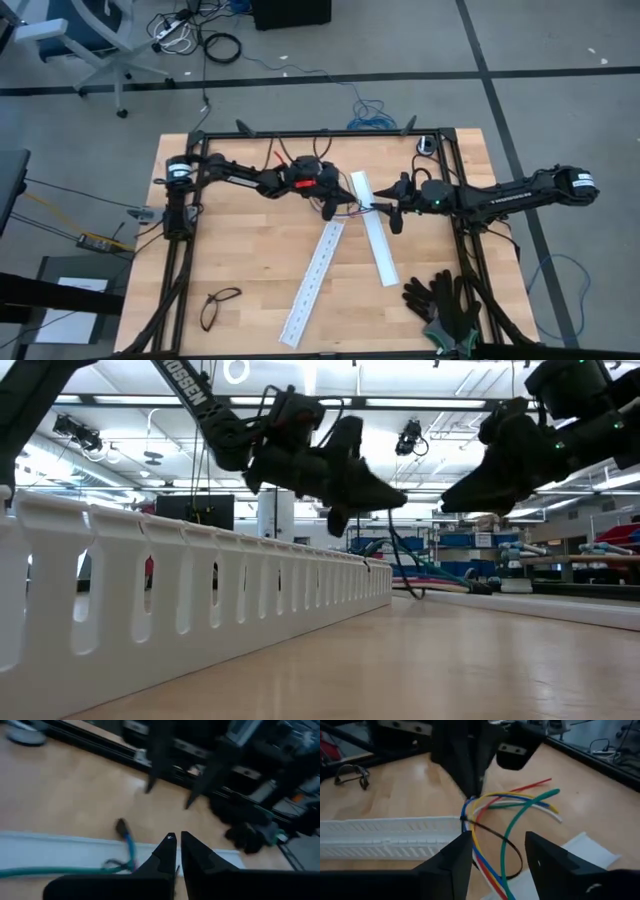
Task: Ziptie cables
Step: Wrap the cable wire in the zip tie
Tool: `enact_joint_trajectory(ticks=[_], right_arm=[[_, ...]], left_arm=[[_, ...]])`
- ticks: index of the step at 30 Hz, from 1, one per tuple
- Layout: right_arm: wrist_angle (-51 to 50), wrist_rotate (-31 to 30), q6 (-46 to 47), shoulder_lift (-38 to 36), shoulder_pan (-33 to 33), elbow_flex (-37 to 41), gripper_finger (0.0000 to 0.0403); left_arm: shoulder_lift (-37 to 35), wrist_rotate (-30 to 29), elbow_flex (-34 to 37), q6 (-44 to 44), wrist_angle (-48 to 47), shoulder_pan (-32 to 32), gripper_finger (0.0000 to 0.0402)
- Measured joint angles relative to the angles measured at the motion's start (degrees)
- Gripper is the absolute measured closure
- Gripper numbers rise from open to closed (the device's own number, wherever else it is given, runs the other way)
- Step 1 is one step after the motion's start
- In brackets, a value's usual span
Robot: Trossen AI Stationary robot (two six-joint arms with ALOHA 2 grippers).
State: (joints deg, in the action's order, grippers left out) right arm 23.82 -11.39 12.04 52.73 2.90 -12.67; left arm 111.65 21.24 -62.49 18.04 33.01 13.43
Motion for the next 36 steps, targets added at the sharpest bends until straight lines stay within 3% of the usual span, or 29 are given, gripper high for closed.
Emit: enact_joint_trajectory(ticks=[7, 22, 25, 30, 34, 36], right_arm=[[1.9, 0.7, 3.2, 3.5, -0.2, 0.0, 0.0249], [13.6, 3.1, 4.9, 15.1, -4.6, -0.4, 0.0255], [14.0, 3.2, 4.9, 15.6, -5.6, -0.4, 0.0255], [13.8, 3.2, 4.9, 15.6, -6.2, -0.3, 0.0259], [13.7, 2.5, 4.8, 15.7, -6.0, -0.3, 0.0263], [13.7, 2.1, 4.9, 15.8, -5.7, -0.3, 0.0264]], left_arm=[[3.2, -0.8, -7.1, -2.9, -6.7, -0.5, 0.0402], [2.9, 0.3, -7.6, -7.4, -14.9, -0.3, 0.0401], [1.8, -1.7, -7.6, -10.3, -17.3, -0.3, 0.0402], [-1.7, -12.3, -7.7, -19.3, -29.0, 0.0, 0.0402], [-1.6, -14.1, -7.6, -23.7, -38.4, 0.4, 0.0402], [-0.1, -16.6, -7.6, -23.8, -38.8, 0.4, 0.0402]])
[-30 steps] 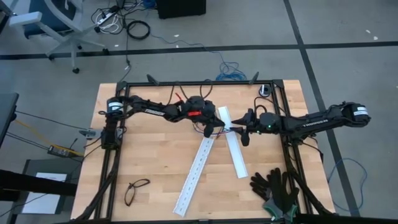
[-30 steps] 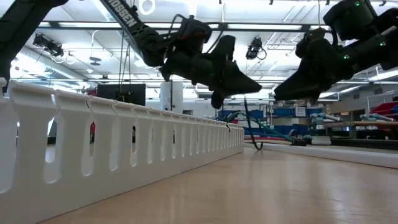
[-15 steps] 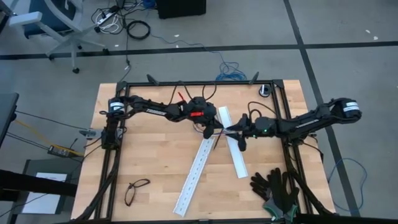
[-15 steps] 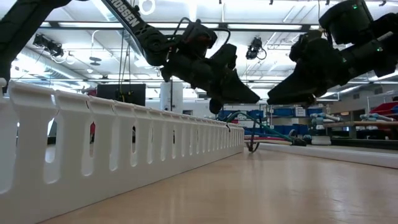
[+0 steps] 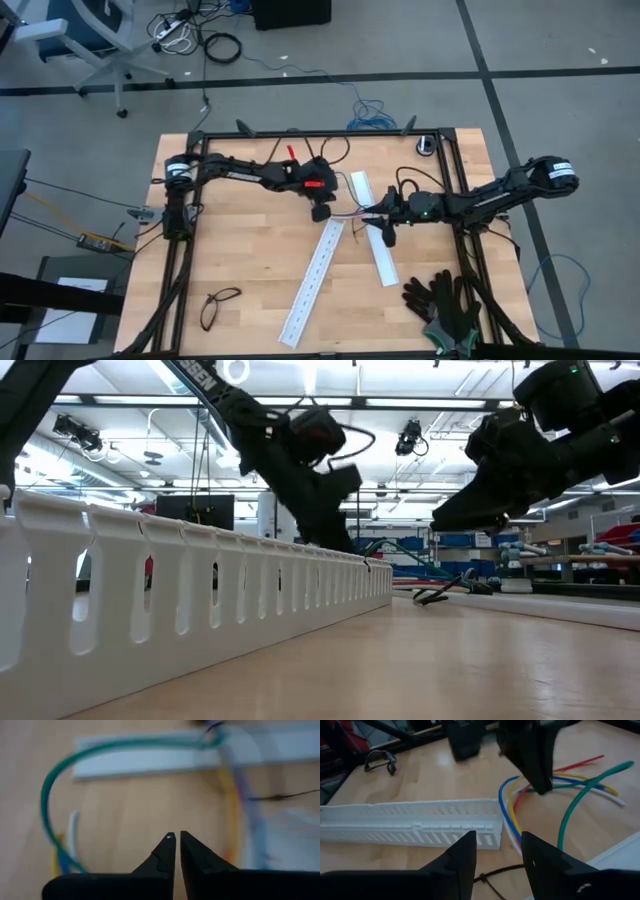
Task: Ziptie cables
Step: Wrap the cable wire in the zip tie
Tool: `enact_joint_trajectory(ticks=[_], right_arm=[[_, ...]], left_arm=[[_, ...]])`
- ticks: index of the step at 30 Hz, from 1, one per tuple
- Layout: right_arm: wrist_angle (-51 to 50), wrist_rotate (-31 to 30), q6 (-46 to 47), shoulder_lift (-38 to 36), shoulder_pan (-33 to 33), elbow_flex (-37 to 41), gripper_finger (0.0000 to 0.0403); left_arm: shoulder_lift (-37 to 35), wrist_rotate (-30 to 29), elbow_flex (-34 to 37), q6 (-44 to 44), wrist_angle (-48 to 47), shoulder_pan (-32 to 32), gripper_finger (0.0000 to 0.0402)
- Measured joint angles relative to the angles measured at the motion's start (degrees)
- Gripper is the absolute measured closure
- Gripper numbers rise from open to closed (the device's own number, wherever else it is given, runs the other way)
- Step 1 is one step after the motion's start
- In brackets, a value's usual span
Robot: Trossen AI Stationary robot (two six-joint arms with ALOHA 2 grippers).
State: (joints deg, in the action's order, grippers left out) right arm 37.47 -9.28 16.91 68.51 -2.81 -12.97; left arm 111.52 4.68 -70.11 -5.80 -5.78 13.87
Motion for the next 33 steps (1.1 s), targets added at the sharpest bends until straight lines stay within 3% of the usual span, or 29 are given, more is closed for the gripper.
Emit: enact_joint_trajectory(ticks=[3, 6, 18, 24, 33], right_arm=[[0.0, -0.1, 0.0, 0.4, 0.3, 0.0, 0.0267], [0.0, -0.5, 0.0, 0.9, 0.7, 0.0, 0.0272], [-11.5, -11.8, -3.6, 0.2, 2.4, 0.0, 0.0315], [-16.9, -12.0, -2.0, 0.2, 3.2, 0.0, 0.0395], [-22.9, -11.6, 2.9, 2.3, 3.8, -0.1, 0.0401]], left_arm=[[1.5, -5.9, 0.1, 0.1, -0.4, 0.0, 0.0402], [1.7, -7.9, 0.0, -0.3, -0.5, 0.3, 0.0402], [3.0, -9.4, -0.1, 0.0, -7.5, 2.3, 0.0402], [3.3, -9.3, -0.1, 0.2, -7.2, 2.3, 0.0402], [3.4, -9.3, -0.2, 0.3, -8.4, 2.3, 0.0402]])
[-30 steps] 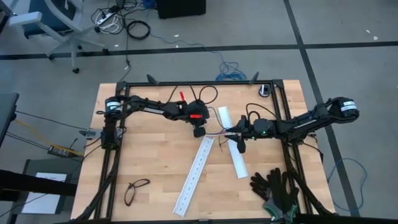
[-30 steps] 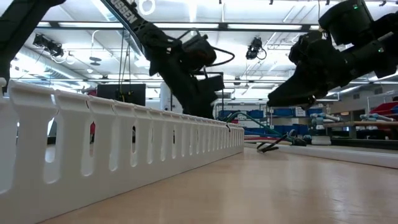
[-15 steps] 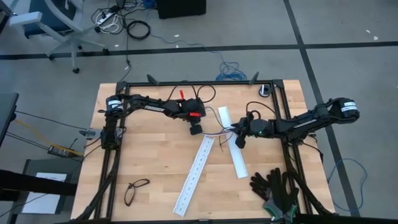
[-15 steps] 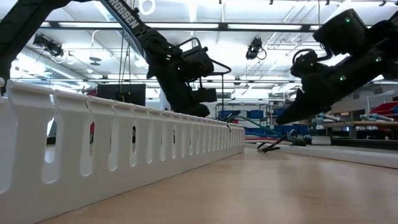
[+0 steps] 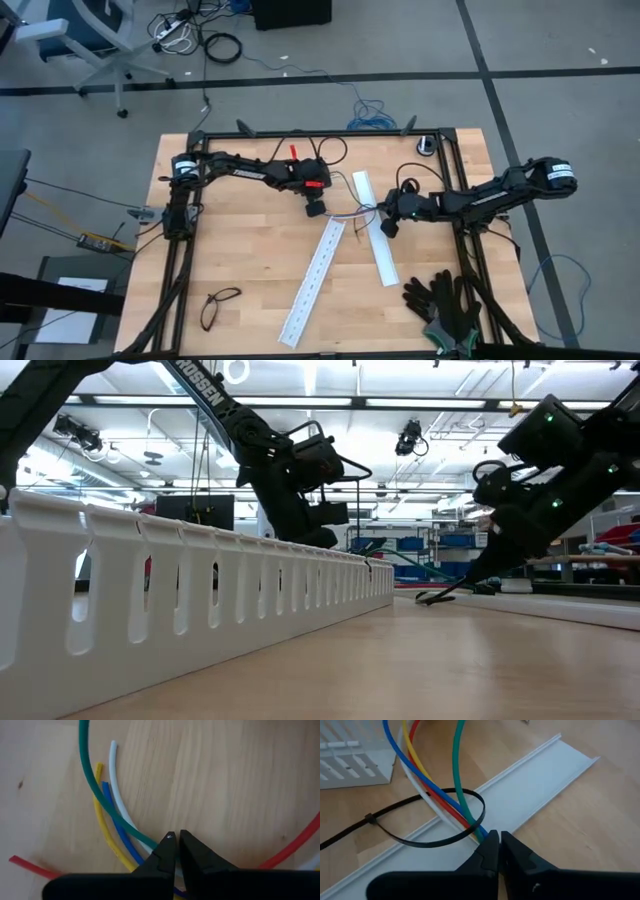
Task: Ziptie cables
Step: Wrap the cable wire in the zip tie
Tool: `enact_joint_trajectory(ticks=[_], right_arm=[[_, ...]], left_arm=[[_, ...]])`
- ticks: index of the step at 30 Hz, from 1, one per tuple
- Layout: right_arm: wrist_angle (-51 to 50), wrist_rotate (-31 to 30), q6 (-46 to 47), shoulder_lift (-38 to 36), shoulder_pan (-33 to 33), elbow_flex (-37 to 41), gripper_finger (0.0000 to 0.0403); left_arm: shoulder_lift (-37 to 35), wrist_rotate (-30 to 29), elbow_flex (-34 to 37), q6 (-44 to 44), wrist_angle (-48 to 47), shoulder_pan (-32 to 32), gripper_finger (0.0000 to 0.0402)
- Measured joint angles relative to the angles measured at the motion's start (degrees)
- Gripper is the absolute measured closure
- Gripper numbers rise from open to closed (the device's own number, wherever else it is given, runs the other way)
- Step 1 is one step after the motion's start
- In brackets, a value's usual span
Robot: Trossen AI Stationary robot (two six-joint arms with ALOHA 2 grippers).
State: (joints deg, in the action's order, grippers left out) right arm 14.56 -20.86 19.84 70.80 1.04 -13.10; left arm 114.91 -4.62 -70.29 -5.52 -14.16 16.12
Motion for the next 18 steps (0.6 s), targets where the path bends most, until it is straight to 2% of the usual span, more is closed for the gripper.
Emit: enact_joint_trajectory(ticks=[3, 10, 18], right_arm=[[-0.7, 0.0, 0.8, 0.8, 0.0, -0.1, 0.0402], [-1.2, 0.8, 1.1, 1.2, 0.0, -0.1, 0.0402], [-1.2, 1.2, 0.7, 1.2, 0.0, 0.0, 0.0403]], left_arm=[[0.0, -1.8, -0.3, 0.3, -3.9, -0.1, 0.0402], [-1.0, -12.2, -0.1, 4.0, -17.3, -0.2, 0.0401], [-5.9, -16.5, 0.6, 6.4, -28.2, 0.0, 0.0402]])
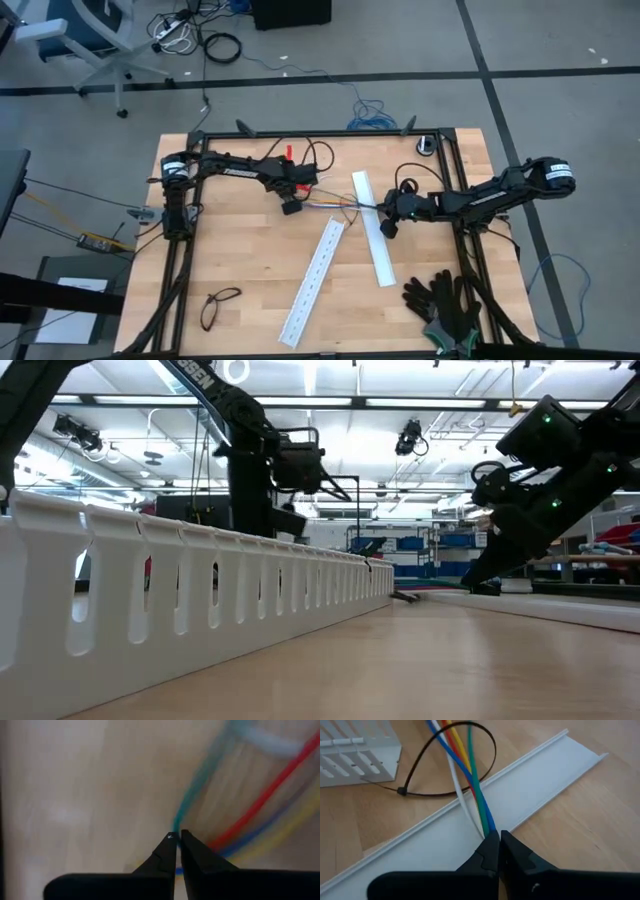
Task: Ziptie cables
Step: Wrap the cable wire in the zip tie
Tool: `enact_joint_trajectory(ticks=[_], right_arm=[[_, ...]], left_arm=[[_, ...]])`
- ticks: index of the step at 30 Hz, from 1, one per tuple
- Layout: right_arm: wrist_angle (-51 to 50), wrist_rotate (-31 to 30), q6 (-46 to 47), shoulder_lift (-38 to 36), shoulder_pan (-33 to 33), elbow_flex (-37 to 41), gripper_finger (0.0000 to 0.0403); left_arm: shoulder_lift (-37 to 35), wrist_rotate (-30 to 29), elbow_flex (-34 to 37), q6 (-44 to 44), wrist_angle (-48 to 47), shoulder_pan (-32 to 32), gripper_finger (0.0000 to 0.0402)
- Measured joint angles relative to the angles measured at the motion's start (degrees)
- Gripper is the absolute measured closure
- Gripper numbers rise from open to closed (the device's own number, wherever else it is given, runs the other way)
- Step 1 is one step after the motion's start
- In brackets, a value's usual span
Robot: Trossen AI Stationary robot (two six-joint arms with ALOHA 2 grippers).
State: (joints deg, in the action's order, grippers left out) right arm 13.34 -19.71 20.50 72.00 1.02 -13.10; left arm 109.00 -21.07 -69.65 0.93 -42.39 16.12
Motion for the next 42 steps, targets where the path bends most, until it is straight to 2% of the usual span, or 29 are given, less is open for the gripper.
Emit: enact_joint_trajectory(ticks=[6, 9, 11, 16, 19, 25, 27, 33, 40, 42], right_arm=[[-0.1, 0.0, 0.0, 0.0, 0.0, 0.1, 0.0403], [0.1, 0.0, -0.5, 0.0, 0.0, 0.1, 0.0403], [0.2, 0.0, -0.7, 0.0, 0.0, 0.1, 0.0403], [0.6, 0.0, -0.9, 0.1, 0.0, 0.1, 0.0403], [0.9, 0.0, -1.0, 0.1, 0.0, 0.1, 0.0403], [1.2, 0.1, -1.1, 0.1, 0.0, 0.1, 0.0403], [1.3, 0.2, -1.1, 0.1, 0.0, 0.1, 0.0403], [2.1, 0.9, -1.1, 0.1, 0.0, 0.1, 0.0402], [1.5, 1.1, -1.1, 0.1, 0.0, 0.1, 0.0402], [-0.3, 0.4, -1.2, 0.4, -0.1, 0.6, 0.0402]], left_arm=[[-4.6, -9.3, 0.0, 7.4, -11.4, 0.0, 0.0402], [-6.5, -8.8, -0.1, 8.3, -9.7, -0.3, 0.0402], [-6.7, -5.3, -0.1, 5.3, -3.3, -0.9, 0.0402], [-6.1, 11.2, -0.4, -3.5, 16.5, -2.1, 0.0402], [-4.4, 13.1, -0.4, -3.8, 19.7, -2.0, 0.0402], [1.7, 22.2, -0.3, -2.4, 22.6, -1.5, 0.0402], [3.8, 22.8, -0.4, -2.3, 23.9, -1.5, 0.0402], [4.8, 18.4, -1.1, 0.7, 15.4, -1.2, 0.0401], [2.2, 12.6, -0.9, 1.0, 7.1, -1.3, 0.0401], [1.1, 9.3, -0.1, 1.2, 3.6, -1.2, 0.0401]])
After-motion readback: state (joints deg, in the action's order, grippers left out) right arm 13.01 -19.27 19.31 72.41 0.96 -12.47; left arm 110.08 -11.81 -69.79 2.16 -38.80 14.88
